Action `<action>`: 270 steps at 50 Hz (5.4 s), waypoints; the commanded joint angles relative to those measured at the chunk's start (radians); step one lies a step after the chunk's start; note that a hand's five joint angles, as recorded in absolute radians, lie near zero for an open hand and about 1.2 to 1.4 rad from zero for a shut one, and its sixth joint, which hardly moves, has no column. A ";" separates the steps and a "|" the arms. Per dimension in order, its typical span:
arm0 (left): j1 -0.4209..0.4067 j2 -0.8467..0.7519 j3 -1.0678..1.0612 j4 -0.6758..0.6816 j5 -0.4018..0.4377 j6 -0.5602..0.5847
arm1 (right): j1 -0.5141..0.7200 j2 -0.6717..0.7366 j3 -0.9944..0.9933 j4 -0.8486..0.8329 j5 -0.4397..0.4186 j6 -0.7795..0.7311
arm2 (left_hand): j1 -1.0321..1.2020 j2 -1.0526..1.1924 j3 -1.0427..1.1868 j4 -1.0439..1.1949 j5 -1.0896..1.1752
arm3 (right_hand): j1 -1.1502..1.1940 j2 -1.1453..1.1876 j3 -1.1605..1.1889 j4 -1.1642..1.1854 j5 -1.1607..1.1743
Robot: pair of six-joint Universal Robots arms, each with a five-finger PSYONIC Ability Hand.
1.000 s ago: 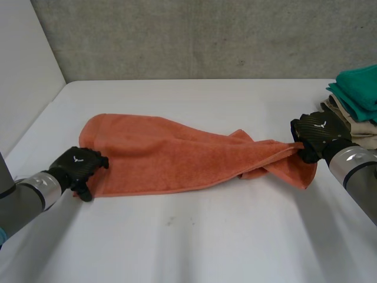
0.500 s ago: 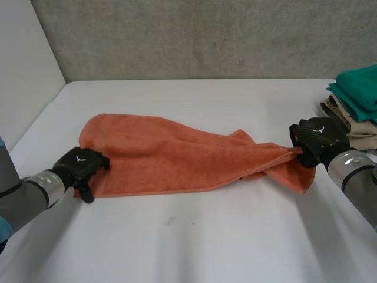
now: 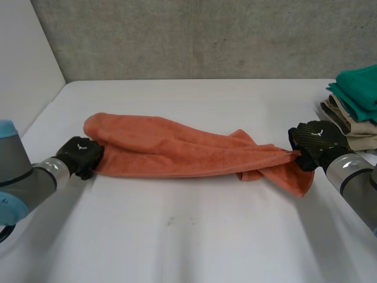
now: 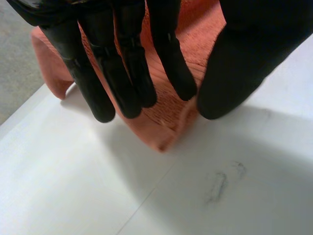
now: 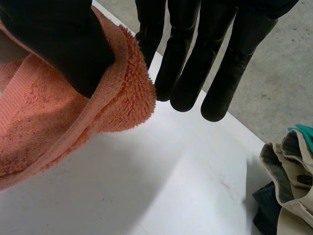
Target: Fold the laundry.
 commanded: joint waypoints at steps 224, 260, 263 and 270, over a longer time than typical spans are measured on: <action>-0.269 0.146 -0.048 0.248 -0.507 -0.027 | -0.008 0.128 -0.250 0.051 0.074 -0.113 | -0.768 -0.748 -0.747 -0.750 -0.738 | -0.804 -0.984 -1.010 -1.012 -0.995; -0.271 0.243 -0.208 0.328 -0.498 -0.027 | -0.396 0.087 -0.034 0.076 -0.053 -0.286 | -0.768 -0.748 -0.747 -0.750 -0.738 | 0.418 0.237 0.211 0.210 0.226; -0.274 0.249 -0.210 0.328 -0.500 -0.027 | -0.488 0.080 -0.042 0.073 -0.042 -0.378 | -0.768 -0.748 -0.747 -0.750 -0.738 | 0.418 0.237 0.211 0.210 0.226; -0.274 0.263 -0.214 0.328 -0.500 -0.027 | -0.540 0.067 -0.060 0.075 -0.048 -0.520 | -0.768 -0.748 -0.747 -0.750 -0.738 | 0.418 0.237 0.211 0.210 0.226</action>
